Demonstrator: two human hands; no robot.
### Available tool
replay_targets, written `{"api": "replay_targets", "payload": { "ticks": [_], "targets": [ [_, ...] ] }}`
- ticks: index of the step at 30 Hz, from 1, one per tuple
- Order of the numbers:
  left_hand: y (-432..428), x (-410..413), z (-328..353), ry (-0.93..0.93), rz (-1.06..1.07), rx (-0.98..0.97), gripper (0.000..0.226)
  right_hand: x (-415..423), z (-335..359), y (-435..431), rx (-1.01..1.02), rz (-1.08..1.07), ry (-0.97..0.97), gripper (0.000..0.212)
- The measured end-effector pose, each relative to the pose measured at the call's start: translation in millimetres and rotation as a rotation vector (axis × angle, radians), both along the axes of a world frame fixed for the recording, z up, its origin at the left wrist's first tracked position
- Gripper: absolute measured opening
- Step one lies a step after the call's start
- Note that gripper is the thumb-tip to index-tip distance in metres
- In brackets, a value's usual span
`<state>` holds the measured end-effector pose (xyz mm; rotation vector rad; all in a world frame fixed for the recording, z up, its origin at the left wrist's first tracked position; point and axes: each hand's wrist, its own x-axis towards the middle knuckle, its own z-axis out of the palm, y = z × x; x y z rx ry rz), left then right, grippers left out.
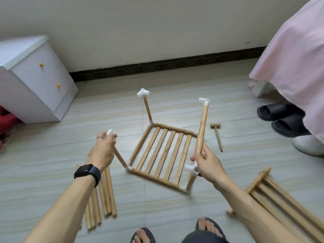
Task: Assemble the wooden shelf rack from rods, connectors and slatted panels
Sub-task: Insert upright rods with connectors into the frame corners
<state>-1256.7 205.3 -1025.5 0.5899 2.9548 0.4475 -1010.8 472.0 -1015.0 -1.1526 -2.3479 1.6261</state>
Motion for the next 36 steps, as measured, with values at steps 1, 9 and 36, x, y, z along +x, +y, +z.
{"api": "replay_targets", "payload": {
  "ticks": [1,9,36],
  "targets": [
    [0,5,0,0.008,-0.018,0.008,0.031,-1,2,6,0.053,-0.011,-0.012,0.033],
    [-2,65,19,-0.022,0.016,0.052,0.038,25,-6,-2,0.247,-0.079,0.022,0.061],
    [58,35,44,-0.052,-0.237,0.094,0.032,-36,3,-20,0.224,0.136,0.191,0.080]
  ]
}}
